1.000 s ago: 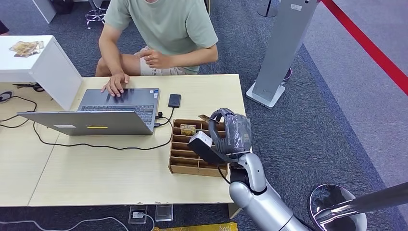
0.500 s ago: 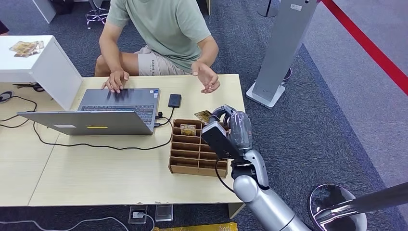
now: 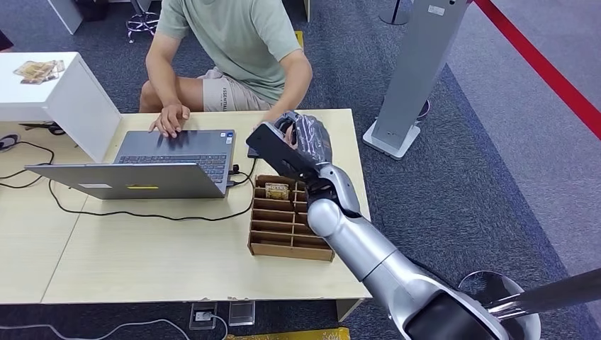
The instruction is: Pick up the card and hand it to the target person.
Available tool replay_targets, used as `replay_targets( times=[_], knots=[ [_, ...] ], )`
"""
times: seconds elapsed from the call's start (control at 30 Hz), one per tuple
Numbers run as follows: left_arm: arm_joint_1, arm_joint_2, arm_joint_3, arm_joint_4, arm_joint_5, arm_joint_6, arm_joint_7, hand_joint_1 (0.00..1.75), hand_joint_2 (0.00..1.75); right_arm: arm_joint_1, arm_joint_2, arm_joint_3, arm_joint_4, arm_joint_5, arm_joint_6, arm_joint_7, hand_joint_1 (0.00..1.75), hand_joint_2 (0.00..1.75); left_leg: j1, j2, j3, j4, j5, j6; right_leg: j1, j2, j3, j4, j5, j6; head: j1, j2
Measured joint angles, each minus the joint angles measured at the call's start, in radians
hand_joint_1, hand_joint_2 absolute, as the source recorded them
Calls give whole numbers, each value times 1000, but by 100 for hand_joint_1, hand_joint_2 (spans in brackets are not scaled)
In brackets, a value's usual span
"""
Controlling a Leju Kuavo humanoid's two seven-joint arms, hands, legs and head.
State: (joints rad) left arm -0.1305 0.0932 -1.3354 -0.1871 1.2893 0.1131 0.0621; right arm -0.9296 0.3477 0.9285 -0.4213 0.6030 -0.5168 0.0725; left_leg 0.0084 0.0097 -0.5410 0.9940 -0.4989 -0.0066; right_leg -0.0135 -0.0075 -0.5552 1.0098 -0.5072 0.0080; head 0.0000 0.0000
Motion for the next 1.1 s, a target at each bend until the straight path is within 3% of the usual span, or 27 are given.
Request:
replay_targets(
  times=[0.37, 0.5, 0.87, 1.1],
  knots=[
    [-1, -4, 1, -3, 10, -14, -14, 0, 175, -2, 1, 33, 11, -23, -5, 10, 175, 175, 0, -5, -2, 1, 1, 0, 0, -5, -1, 0, 0, 0, 0, 0],
    [-1, -1, -7, -2, 7, -22, -21, 0, 175, -2, -3, 25, 24, -35, -15, 3, 0, 175, 0, -6, -2, 1, 1, 1, 0, -6, 0, 0, -1, 0, 0, 0],
    [-2, 1, -11, 0, 24, -9, -15, 0, 175, -2, -33, -24, -20, -91, -65, -40, 0, 175, 0, -7, -3, 2, 1, 1, 0, -7, -1, 1, -1, 1, 0, 0],
    [-2, 8, -8, -1, 46, -2, -13, 0, 175, 15, -111, -111, -246, -240, -137, -149, 0, 175, 0, -8, -5, 3, 1, 1, 0, -8, -2, 1, -1, 1, 0, 0]
  ],
)
